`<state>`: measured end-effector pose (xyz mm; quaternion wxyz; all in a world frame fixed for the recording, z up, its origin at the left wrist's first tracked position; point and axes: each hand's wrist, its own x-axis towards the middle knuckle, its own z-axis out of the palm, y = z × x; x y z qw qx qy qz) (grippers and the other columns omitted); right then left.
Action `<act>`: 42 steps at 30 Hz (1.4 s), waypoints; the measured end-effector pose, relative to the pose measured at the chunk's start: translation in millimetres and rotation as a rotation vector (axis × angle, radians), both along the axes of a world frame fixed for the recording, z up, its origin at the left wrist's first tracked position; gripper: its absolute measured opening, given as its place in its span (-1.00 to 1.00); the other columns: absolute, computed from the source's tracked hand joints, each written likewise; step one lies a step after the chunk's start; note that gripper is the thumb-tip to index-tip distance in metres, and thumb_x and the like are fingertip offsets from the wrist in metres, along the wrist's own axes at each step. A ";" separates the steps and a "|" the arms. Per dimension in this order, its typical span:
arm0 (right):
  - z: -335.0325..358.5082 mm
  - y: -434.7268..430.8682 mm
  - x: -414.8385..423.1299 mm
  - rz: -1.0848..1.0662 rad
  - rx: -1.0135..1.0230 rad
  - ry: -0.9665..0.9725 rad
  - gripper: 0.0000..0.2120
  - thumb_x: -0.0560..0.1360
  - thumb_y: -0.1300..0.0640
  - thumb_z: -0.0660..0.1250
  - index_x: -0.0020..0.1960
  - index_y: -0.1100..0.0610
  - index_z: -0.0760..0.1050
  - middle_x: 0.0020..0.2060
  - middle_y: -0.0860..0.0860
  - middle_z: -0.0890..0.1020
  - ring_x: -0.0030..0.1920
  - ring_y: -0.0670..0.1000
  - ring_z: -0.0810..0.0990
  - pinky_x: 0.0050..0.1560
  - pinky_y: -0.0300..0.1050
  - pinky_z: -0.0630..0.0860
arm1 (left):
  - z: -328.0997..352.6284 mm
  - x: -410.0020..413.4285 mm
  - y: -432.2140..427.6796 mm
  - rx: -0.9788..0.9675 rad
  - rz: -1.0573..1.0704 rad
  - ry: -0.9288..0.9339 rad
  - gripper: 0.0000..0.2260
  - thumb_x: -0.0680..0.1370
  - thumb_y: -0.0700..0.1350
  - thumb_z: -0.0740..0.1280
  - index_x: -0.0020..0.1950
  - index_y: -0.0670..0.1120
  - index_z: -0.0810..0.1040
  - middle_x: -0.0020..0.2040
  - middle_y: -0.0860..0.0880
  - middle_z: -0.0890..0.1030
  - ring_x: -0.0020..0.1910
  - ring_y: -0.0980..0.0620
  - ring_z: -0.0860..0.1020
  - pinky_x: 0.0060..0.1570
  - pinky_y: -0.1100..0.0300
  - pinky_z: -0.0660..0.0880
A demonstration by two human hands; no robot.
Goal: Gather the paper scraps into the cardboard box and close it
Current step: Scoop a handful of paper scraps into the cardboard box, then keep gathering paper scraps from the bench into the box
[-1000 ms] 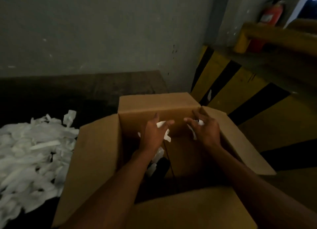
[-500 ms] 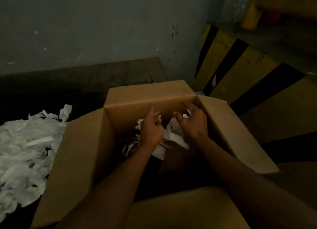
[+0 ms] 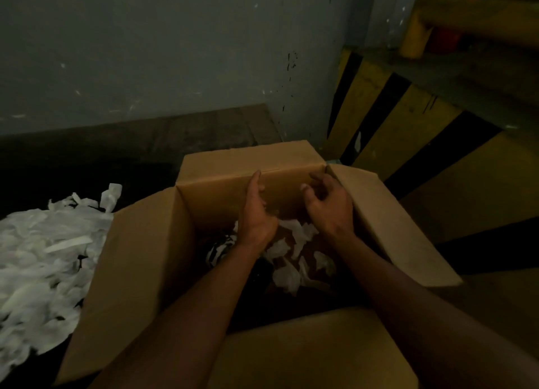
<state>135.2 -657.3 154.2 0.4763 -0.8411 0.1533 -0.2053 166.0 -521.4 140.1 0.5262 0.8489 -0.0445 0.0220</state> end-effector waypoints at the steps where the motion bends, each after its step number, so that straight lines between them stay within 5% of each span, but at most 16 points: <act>1: 0.8 0.7 -1.8 -0.001 0.007 -0.005 -0.56 0.44 -0.15 0.28 0.26 -0.02 0.49 0.12 0.00 0.61 0.13 -0.01 0.55 0.16 0.10 0.52 | 0.2 -2.4 1.2 0.011 -0.014 0.009 -0.20 0.43 -0.35 0.37 0.52 0.10 0.08 0.22 0.08 0.38 0.02 0.10 0.44 -0.19 0.44 0.34; 8: 10.8 17.1 -11.8 0.016 -0.054 -0.028 -0.53 0.48 -0.22 0.20 0.31 -0.04 0.46 0.26 0.02 0.53 0.29 0.04 0.43 0.29 0.13 0.39 | 21.5 -20.8 29.4 0.169 0.028 -0.148 -0.50 0.53 -0.05 0.34 0.45 0.05 0.30 0.39 -0.02 0.36 0.36 0.01 0.32 0.20 0.22 0.24; 18: 43.0 149.8 -17.0 0.261 -0.081 -0.159 -0.51 0.59 -0.16 0.16 0.46 0.01 0.31 0.44 0.01 0.37 0.43 0.00 0.29 0.39 -0.06 0.22 | 71.8 -48.5 181.5 0.296 0.166 -0.396 -0.54 0.59 0.11 0.20 0.46 0.02 0.30 0.45 -0.01 0.32 0.42 0.03 0.27 0.39 0.01 0.25; 27: 56.2 364.7 -58.4 0.493 -0.111 -0.209 -0.50 0.58 -0.18 0.14 0.47 -0.04 0.26 0.46 -0.02 0.33 0.46 0.00 0.25 0.36 -0.11 0.14 | 73.4 -133.3 391.4 0.358 0.403 -0.431 -0.57 0.61 0.08 0.18 0.45 -0.03 0.32 0.44 -0.02 0.36 0.40 0.09 0.29 0.27 0.45 0.12; 32: 29.0 474.3 -104.1 0.582 -0.091 -0.165 -0.51 0.59 -0.14 0.18 0.46 0.01 0.30 0.43 -0.02 0.37 0.43 -0.02 0.30 0.42 -0.13 0.16 | 35.8 -186.0 501.6 0.386 0.466 -0.408 -0.58 0.60 0.08 0.20 0.41 -0.07 0.38 0.37 -0.05 0.45 0.36 0.03 0.37 0.37 0.10 0.29; 42: -71.3 558.2 -138.4 0.790 -0.260 -0.098 -0.48 0.52 -0.15 0.25 0.40 0.07 0.39 0.35 0.04 0.47 0.37 0.01 0.38 0.34 -0.24 0.25 | -64.7 -241.5 598.9 0.434 0.480 -0.268 -0.62 0.58 0.00 0.25 0.33 -0.17 0.46 0.28 -0.14 0.52 0.28 -0.01 0.44 0.26 0.43 0.16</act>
